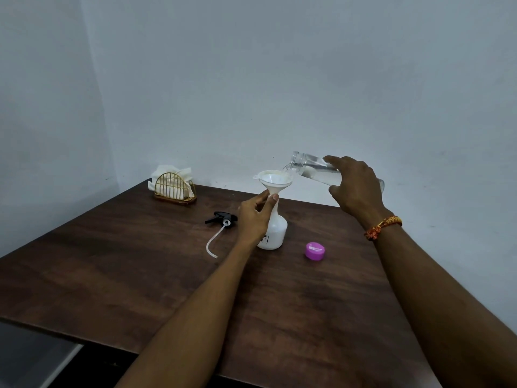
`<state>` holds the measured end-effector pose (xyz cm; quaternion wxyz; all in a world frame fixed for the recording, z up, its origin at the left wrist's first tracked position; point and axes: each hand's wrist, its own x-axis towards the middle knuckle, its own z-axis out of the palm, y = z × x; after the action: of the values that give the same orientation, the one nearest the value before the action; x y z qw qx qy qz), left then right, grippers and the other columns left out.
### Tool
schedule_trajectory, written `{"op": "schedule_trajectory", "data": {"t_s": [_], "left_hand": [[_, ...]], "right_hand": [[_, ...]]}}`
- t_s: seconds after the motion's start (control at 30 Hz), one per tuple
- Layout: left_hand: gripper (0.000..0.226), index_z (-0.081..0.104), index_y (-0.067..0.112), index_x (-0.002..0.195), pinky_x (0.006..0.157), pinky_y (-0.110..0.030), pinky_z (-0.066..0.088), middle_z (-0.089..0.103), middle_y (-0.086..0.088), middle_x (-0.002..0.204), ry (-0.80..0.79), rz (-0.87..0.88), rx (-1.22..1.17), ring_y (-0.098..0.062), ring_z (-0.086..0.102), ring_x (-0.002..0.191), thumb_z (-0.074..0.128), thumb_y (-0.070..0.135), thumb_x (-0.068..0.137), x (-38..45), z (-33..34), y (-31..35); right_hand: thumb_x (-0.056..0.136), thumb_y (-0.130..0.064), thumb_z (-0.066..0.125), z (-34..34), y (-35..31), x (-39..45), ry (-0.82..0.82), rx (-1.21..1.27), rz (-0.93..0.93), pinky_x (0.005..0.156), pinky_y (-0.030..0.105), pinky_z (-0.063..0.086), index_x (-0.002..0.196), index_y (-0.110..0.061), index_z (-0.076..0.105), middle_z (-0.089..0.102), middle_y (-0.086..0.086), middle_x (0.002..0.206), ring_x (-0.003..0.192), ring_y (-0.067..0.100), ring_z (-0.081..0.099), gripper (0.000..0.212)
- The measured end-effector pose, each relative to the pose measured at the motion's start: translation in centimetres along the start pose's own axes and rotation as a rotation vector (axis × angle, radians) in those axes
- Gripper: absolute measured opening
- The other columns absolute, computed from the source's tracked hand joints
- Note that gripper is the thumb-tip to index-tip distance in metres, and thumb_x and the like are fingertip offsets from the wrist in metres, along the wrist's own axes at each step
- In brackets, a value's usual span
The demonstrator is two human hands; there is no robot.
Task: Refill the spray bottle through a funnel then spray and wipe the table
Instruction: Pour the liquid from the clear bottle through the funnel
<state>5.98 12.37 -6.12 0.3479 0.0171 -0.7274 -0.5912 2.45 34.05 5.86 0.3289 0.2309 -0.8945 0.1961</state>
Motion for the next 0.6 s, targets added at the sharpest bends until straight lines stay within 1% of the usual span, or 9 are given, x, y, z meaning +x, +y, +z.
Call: {"op": "schedule_trajectory", "data": {"t_s": [0.07,0.13,0.2,0.27,0.33,0.43,0.47,0.53,0.6], "left_hand": [[0.038,0.075,0.012,0.128,0.087,-0.007,0.050,0.070,0.010,0.132,-0.004,0.006,0.003,0.019,0.063,0.103,0.069,0.038,0.101,-0.04,-0.13,0.15],[0.039,0.075,0.013,0.129,0.090,-0.011,0.051,0.071,0.004,0.134,-0.007,0.006,0.000,0.015,0.064,0.107,0.069,0.040,0.101,0.01,-0.18,0.16],[0.040,0.075,0.014,0.130,0.092,-0.014,0.052,0.072,0.003,0.134,-0.002,0.005,0.000,0.011,0.066,0.109,0.069,0.040,0.101,-0.02,-0.19,0.23],[0.041,0.075,0.014,0.130,0.096,-0.022,0.055,0.072,0.003,0.133,0.004,0.005,-0.003,0.002,0.068,0.113,0.069,0.041,0.101,-0.10,-0.21,0.31],[0.040,0.076,0.013,0.128,0.098,-0.028,0.057,0.073,0.003,0.131,0.002,0.002,-0.009,-0.002,0.069,0.114,0.068,0.042,0.101,-0.17,-0.27,0.42],[0.043,0.074,0.014,0.130,0.100,-0.027,0.056,0.070,0.000,0.137,0.002,-0.001,0.003,-0.005,0.067,0.120,0.068,0.044,0.100,-0.21,-0.34,0.48],[0.043,0.074,0.013,0.131,0.098,-0.024,0.055,0.069,-0.001,0.138,0.001,-0.004,0.010,-0.002,0.067,0.119,0.068,0.043,0.100,-0.24,-0.34,0.58],[0.039,0.075,0.012,0.129,0.091,-0.016,0.051,0.069,0.002,0.136,0.009,0.000,0.026,0.015,0.064,0.106,0.069,0.039,0.101,-0.28,-0.29,0.66],[0.036,0.076,0.011,0.127,0.085,-0.014,0.049,0.070,0.008,0.129,0.016,0.004,0.036,0.027,0.059,0.094,0.069,0.035,0.101,-0.38,-0.29,0.76]], "right_hand": [[0.083,0.000,0.072,-0.09,-0.02,0.09,0.004,-0.002,-0.006,0.098,0.048,0.051,0.147,-0.022,0.062,0.073,0.009,0.129,0.114,0.039,0.064,0.069],[0.083,0.001,0.071,-0.19,-0.05,0.21,0.007,-0.008,-0.011,0.098,0.048,0.051,0.147,-0.022,0.062,0.073,0.009,0.128,0.114,0.039,0.064,0.069],[0.082,0.002,0.072,-0.31,-0.06,0.30,0.011,-0.009,-0.013,0.099,0.049,0.051,0.147,-0.022,0.063,0.073,0.010,0.128,0.113,0.039,0.064,0.069],[0.082,0.002,0.071,-0.40,-0.07,0.32,0.017,-0.005,-0.013,0.098,0.049,0.052,0.147,-0.022,0.063,0.074,0.009,0.127,0.113,0.039,0.064,0.069],[0.082,0.003,0.071,-0.49,-0.07,0.32,0.017,-0.005,-0.015,0.098,0.049,0.052,0.146,-0.022,0.063,0.074,0.009,0.126,0.112,0.039,0.064,0.069],[0.082,0.003,0.071,-0.57,-0.10,0.28,0.012,-0.003,-0.012,0.098,0.049,0.052,0.146,-0.022,0.063,0.074,0.010,0.126,0.112,0.039,0.064,0.070],[0.082,0.003,0.071,-0.61,-0.08,0.28,0.013,-0.001,-0.010,0.098,0.049,0.052,0.146,-0.022,0.063,0.074,0.010,0.126,0.112,0.039,0.064,0.070],[0.081,0.004,0.071,-0.69,-0.05,0.24,0.011,0.003,-0.006,0.099,0.048,0.051,0.146,-0.023,0.063,0.074,0.009,0.126,0.113,0.038,0.064,0.070],[0.081,0.004,0.070,-0.81,-0.10,0.22,0.009,0.008,0.000,0.099,0.047,0.049,0.146,-0.024,0.064,0.073,0.007,0.126,0.114,0.038,0.063,0.070]]}}
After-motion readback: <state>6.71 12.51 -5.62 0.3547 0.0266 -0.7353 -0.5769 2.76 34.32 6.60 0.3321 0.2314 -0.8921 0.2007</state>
